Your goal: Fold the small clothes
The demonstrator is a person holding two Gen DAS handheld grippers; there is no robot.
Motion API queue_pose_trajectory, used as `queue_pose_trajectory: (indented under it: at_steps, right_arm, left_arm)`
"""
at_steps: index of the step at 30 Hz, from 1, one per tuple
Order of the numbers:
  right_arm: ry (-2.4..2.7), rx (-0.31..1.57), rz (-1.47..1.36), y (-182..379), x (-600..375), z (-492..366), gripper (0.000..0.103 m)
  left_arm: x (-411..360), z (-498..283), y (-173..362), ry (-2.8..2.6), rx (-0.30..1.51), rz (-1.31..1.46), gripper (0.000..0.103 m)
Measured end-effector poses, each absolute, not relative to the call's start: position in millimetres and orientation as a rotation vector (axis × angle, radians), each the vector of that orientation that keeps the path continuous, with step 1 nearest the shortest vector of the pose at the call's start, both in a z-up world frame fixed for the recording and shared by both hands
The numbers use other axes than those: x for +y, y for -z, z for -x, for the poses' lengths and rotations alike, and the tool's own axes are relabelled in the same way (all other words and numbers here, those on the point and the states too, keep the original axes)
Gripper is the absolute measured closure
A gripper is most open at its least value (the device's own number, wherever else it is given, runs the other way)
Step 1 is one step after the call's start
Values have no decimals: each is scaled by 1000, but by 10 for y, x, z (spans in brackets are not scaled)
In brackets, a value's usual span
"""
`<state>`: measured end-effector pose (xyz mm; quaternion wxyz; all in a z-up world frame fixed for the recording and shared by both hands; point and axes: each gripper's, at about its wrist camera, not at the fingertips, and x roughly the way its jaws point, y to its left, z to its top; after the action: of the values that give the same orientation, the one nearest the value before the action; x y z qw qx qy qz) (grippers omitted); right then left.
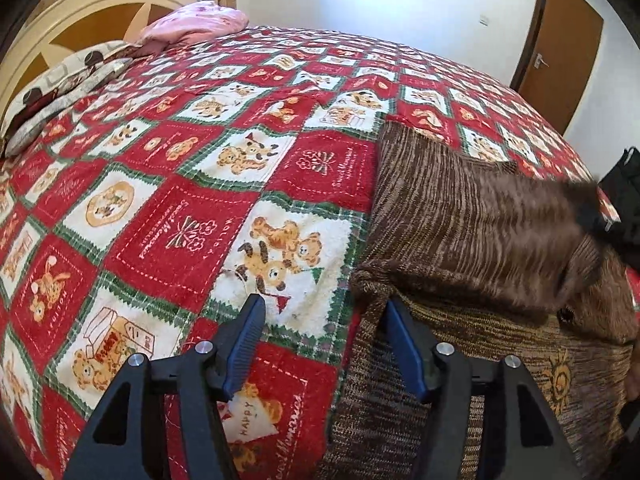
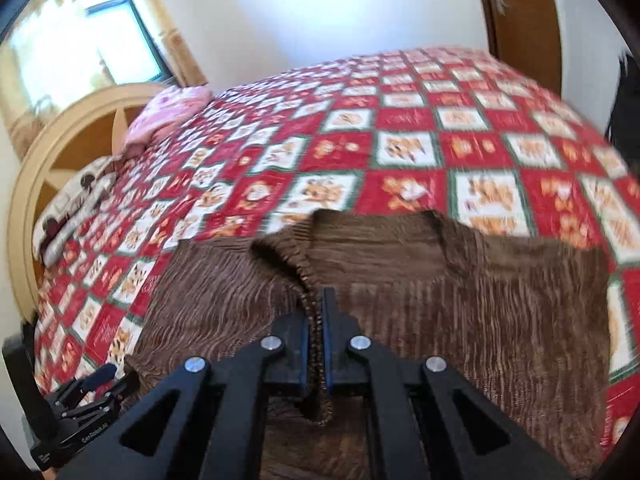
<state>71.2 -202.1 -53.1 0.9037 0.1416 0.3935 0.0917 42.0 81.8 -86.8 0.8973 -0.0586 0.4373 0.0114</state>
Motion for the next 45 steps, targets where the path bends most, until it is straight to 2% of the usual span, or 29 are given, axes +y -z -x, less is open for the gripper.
queue_pose_trajectory:
  at_steps: [2,3,6,8,9,12,14,16,17,18,20,21,22,24,27,31,36,41,45]
  right_arm:
    - [-197,857,-376,700,-2132,-787,94]
    - [-159,875,-387,782,-2183,-810,88]
    - [-132,880,-431,916,-2323,-810,92]
    - [-54,863,-428,834,-2402,-739,91]
    - [-19,844,-406,767,-2411,-684,85]
    - [-86,811,-335,545,-2290,-527,81]
    - [-159,822,-297,483,-2141,-496,70]
    - [-230,822,-248,439,-1917,-475,44]
    - [-255,815,-225,428,-1806,-464,42]
    - [-265,811,-205,435,-1734,-457,42]
    - [-275,818,-128,498,-1562,-478,49]
    - [-271,844,-79,552,-1476,-510,71]
    - [-267,879,-32,626,-1414,-528,88]
    - [-273,925,26,754,-1374,-497,88]
    - [-241,931,80,785,-1478,-328,88]
    - [-148,997,63,868,-1777,-77,84]
    - [-122,926,-38,671,-1943,117,83]
    - [-165,823,-88,402,-1698,-143,82]
    - [-205,918,-116,700,-1548,-379,81]
  left_arm:
    - [835,-416,874,-29,905,131,39]
    - [830,-418,874,-34,907,131,39]
    - [829,-406,851,-38,916,113,39]
    - [846,-355,780,-35,899,92,39]
    - [844,-327,742,-29,884,79,39]
    - [759,-276,530,-30,786,-37,39]
    - [688,-330,416,-21,736,-77,39]
    - [649,-433,357,-12,728,-66,39]
    - [627,-501,353,0,734,-54,39]
    - [598,-592,391,-4,750,-44,39]
    - [549,-728,527,-40,805,-62,39]
    - [533,-762,577,-51,824,-72,39]
    - [524,-790,670,-65,856,-88,39]
    - [529,-760,799,-71,904,-98,39]
    - [562,-605,773,-59,877,-82,39]
    - [549,-500,770,-41,866,-103,38]
    - [460,-471,760,-50,863,-125,38]
    - [377,-379,753,-57,854,-178,38]
    - [482,-246,648,-35,836,-180,38]
